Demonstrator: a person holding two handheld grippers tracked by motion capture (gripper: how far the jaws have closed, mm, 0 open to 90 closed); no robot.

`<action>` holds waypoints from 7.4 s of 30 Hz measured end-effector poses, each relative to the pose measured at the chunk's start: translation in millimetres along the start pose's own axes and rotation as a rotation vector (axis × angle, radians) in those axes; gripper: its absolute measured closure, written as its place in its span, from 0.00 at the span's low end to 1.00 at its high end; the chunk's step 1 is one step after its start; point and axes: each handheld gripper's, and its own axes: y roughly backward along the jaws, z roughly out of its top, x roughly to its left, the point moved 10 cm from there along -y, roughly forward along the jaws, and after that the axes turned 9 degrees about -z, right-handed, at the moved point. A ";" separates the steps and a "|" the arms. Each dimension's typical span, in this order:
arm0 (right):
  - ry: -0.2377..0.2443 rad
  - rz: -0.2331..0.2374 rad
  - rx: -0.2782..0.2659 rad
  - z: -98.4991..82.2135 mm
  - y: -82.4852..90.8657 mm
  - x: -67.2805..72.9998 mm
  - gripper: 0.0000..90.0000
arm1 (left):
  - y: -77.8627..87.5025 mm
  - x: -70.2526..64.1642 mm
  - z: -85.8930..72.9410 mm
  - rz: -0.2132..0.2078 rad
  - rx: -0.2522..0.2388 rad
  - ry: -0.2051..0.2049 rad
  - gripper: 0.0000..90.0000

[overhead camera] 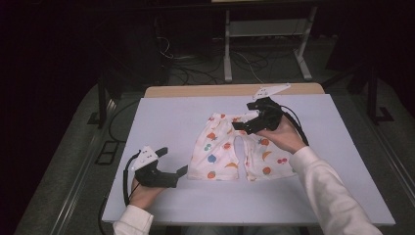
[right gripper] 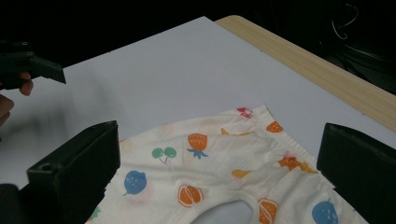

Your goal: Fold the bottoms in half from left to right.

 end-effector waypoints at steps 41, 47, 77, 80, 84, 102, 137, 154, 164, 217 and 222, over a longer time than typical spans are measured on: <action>0.028 0.044 0.074 30.6 -89.0 23.6 0.00 | -2.0 -1.3 0.5 -0.014 -0.003 0.003 0.00; 0.015 0.046 0.068 32.5 -101.0 23.4 0.00 | -2.7 -1.5 0.9 -0.018 -0.005 0.002 0.00; -0.043 -0.042 0.053 35.7 -142.0 -16.4 0.00 | -3.6 -2.0 1.6 -0.028 -0.008 0.003 0.00; -0.048 -0.043 0.058 34.6 -146.1 -18.0 0.00 | -3.8 -2.3 1.5 -0.029 -0.006 0.003 0.00; -0.048 -0.041 0.065 34.5 -151.3 -19.3 0.00 | -3.5 -2.0 1.7 -0.028 -0.008 0.003 0.00; -0.109 -0.072 0.171 7.9 -173.0 -33.7 0.05 | -3.2 -1.8 1.8 -0.029 -0.011 0.007 0.00; -0.123 -0.025 0.331 -11.3 -184.7 -43.4 0.79 | -2.6 -1.4 3.1 -0.029 -0.021 0.006 0.00; -0.119 -0.058 0.402 -16.6 -183.6 -40.0 0.92 | -2.2 -0.6 3.7 -0.026 -0.025 0.008 0.00; -0.110 -0.076 0.401 -17.0 -181.1 -36.9 0.98 | 1.0 -3.2 1.7 -0.003 -0.032 0.029 0.00; -0.119 -0.060 0.226 -8.5 -142.4 -33.1 0.98 | -30.0 7.0 -24.3 -0.034 0.352 0.294 0.01; -0.123 -0.056 0.222 -9.8 -141.8 -32.7 0.98 | -35.5 -0.2 -33.8 -0.054 0.374 0.318 0.01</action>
